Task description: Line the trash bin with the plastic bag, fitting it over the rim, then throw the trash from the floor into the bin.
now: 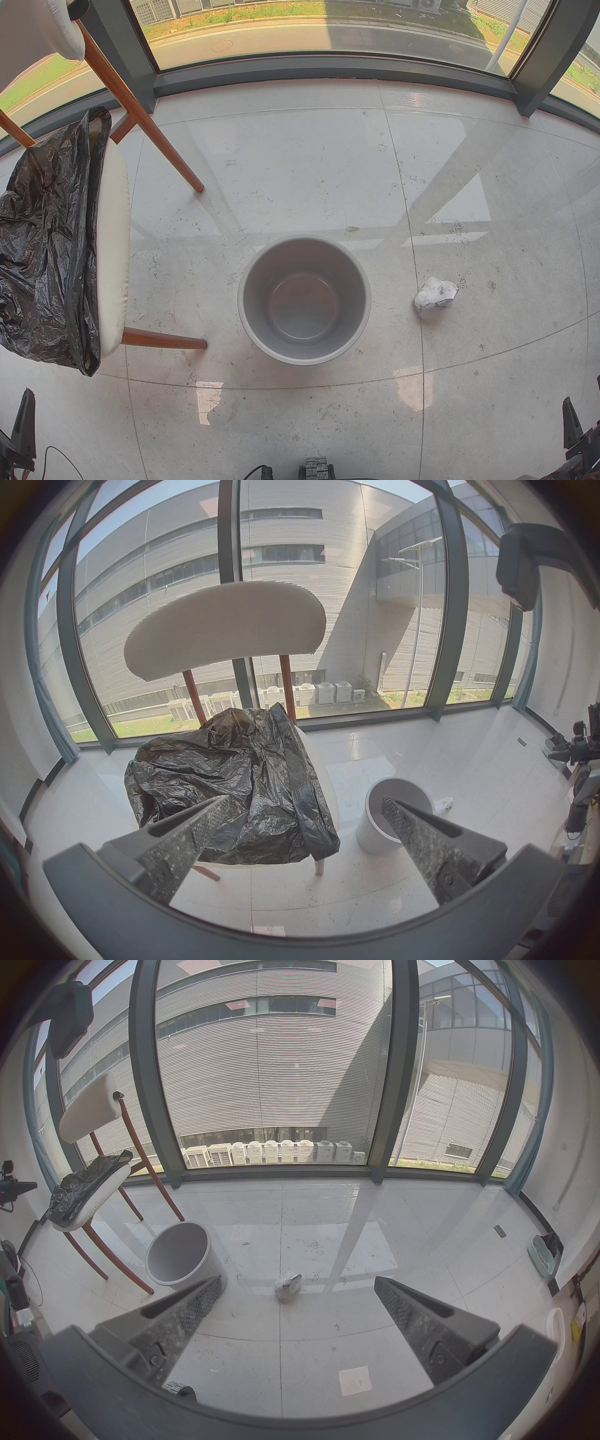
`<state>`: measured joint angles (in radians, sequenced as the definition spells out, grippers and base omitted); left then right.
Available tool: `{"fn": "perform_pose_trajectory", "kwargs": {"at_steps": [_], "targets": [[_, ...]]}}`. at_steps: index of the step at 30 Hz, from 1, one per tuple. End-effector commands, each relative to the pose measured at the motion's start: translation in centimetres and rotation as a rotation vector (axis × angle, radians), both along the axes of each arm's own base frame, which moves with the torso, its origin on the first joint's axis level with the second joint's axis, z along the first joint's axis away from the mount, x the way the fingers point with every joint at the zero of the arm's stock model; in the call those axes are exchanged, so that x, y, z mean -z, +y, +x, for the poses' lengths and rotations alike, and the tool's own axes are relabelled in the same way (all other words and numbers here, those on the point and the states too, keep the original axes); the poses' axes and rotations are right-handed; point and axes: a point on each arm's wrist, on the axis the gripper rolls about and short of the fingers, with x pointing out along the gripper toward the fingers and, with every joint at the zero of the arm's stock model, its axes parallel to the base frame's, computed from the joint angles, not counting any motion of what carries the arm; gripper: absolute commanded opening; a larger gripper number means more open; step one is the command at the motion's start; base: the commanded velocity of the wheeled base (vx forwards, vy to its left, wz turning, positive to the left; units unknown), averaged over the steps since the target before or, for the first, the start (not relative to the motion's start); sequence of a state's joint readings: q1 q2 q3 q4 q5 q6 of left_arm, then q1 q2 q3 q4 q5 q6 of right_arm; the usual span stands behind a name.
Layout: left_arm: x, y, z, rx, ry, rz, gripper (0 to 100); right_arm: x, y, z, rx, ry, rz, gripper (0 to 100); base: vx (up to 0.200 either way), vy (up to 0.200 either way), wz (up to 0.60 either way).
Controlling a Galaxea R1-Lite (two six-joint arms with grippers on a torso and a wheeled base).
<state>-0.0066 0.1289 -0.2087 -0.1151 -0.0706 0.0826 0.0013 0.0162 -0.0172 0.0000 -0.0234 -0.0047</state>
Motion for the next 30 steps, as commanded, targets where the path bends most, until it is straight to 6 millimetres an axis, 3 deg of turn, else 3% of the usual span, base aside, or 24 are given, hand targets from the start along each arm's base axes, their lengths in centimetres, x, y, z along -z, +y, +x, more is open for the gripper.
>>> {"fn": "perform_pose_trajectory", "kwargs": {"at_steps": [1, 17, 23, 25, 30], "targets": [[-3.1, 0.0, 2.7, 0.006, 0.123, -0.001, 100, 0.5, 0.0, 0.0, 0.002, 0.004, -0.001, 100, 0.000, 0.000, 0.00], [-10.5, -0.1, 12.2, 0.026, 0.297, -0.003, 100, 0.5, 0.0, 0.0, 0.001, 0.004, 0.000, 100, 0.000, 0.000, 0.00], [-11.3, -0.2, 14.9, 0.030, 0.341, -0.003, 100, 0.5, 0.0, 0.0, 0.001, 0.004, 0.000, 100, 0.000, 0.000, 0.00], [-10.9, -0.2, 16.6, 0.029, 0.392, -0.003, 100, 0.5, 0.0, 0.0, 0.001, 0.004, 0.000, 100, 0.000, 0.000, 0.00], [-10.5, -0.1, 18.9, 0.015, 0.448, -0.005, 100, 0.5, 0.0, 0.0, 0.001, 0.004, 0.000, 100, 0.000, 0.000, 0.00]]}}
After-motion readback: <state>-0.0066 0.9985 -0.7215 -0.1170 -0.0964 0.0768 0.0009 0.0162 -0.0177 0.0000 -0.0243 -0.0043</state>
